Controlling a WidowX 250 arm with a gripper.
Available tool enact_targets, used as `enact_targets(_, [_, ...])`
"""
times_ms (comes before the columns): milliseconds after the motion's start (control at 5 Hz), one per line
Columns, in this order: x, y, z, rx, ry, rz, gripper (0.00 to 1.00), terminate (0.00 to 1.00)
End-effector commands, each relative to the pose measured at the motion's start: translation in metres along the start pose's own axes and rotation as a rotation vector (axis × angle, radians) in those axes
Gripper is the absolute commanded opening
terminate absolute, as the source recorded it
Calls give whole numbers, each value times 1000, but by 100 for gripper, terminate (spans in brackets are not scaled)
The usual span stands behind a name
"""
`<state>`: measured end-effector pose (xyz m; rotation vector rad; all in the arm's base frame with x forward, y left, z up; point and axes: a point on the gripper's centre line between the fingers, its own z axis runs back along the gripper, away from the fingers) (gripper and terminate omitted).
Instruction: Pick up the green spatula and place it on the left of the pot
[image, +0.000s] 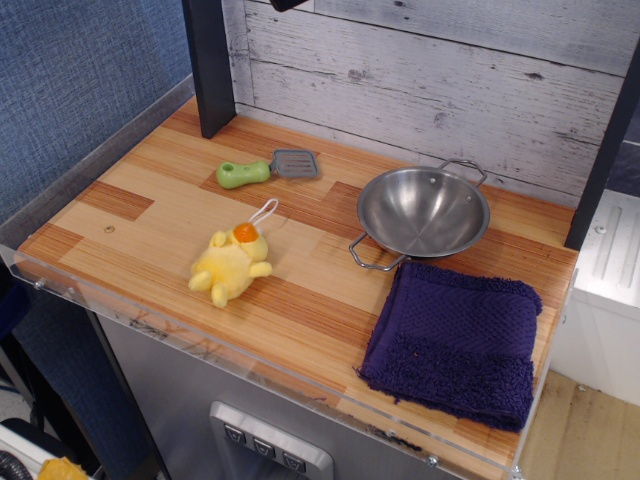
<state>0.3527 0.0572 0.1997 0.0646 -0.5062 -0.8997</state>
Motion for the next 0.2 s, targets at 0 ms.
enact_targets(0, [4, -10, 20, 57, -26, -21, 100, 100])
